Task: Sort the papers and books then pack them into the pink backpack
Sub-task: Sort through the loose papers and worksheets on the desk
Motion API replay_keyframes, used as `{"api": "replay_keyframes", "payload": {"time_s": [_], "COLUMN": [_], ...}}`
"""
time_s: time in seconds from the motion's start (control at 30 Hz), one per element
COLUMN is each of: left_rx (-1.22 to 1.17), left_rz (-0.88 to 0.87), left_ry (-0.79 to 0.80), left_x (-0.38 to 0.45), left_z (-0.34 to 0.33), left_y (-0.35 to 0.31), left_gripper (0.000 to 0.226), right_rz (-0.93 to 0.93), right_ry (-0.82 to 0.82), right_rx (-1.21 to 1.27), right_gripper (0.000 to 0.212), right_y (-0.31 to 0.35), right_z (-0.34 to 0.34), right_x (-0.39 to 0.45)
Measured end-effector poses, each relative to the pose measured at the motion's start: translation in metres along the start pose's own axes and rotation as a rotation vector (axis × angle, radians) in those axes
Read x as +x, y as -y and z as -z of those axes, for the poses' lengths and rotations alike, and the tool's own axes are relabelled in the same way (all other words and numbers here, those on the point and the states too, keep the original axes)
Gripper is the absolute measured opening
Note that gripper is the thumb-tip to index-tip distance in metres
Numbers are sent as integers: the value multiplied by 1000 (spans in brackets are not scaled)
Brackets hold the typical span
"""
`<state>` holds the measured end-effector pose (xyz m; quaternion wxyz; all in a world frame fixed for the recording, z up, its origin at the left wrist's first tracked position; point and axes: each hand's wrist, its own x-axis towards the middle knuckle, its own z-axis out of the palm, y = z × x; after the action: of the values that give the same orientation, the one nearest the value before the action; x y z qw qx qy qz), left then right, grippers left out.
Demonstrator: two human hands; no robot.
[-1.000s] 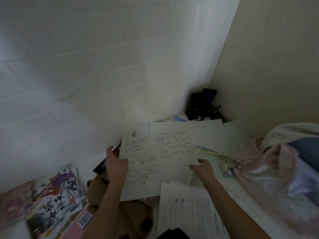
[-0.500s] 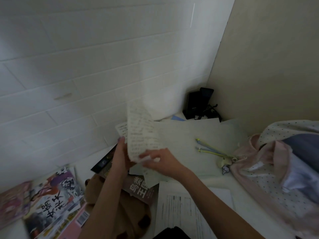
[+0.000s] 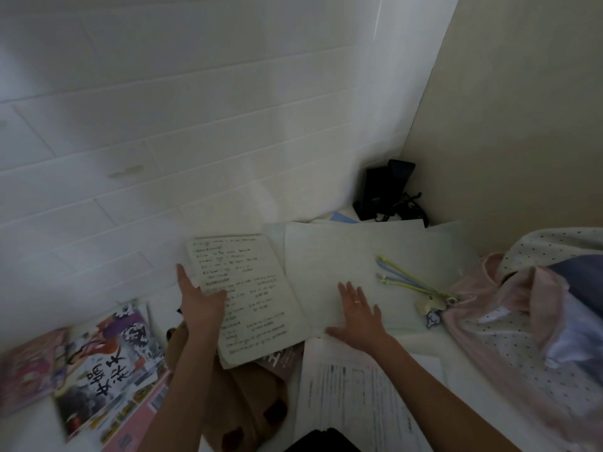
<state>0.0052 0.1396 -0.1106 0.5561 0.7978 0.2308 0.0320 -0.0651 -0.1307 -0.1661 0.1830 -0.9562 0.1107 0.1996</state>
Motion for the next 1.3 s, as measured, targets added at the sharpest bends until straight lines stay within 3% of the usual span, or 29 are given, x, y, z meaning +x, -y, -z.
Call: {"api": "replay_keyframes", "payload": {"time_s": [0.17, 0.27, 0.47, 0.57, 0.67, 0.8, 0.9, 1.0, 1.17, 1.23, 1.3], "left_rx": [114, 106, -110, -98, -27, 18, 40, 60, 48, 61, -74], "left_rz": [-30, -68, 5, -23, -79, -153, -136, -133, -166, -140, -3], "left_ry": [270, 298, 139, 69, -97, -219, -222, -201, -94, 12, 149], "left_x": [-3, -1, 4, 2, 0, -2, -3, -3, 1, 3, 2], "left_z": [4, 4, 10, 11, 15, 18, 17, 17, 15, 8, 0], "left_y": [19, 23, 27, 20, 8, 0, -2, -1, 3, 2, 1], "left_gripper": [105, 97, 70, 61, 45, 39, 37, 36, 35, 36, 33], "right_rz": [-4, 17, 269, 233, 95, 82, 100, 80, 138, 170, 135], "right_ry": [-6, -2, -98, -303, -341, -370, -444, -508, -726, -734, -464], "right_rx": [-131, -226, -538, -576, -434, -340, -253, -103, 273, 708, 1390], "right_gripper": [92, 78, 56, 49, 35, 10, 30, 42, 28, 26, 25], "right_y": [-8, -5, -6, -2, -3, -2, 2, 9, 32, 54, 75], "right_z": [-13, -14, -2, 12, 24, 42, 56, 71, 91, 97, 101], "right_x": [13, 18, 13, 6, 1, 7, 12, 7, -8, -14, -17]}}
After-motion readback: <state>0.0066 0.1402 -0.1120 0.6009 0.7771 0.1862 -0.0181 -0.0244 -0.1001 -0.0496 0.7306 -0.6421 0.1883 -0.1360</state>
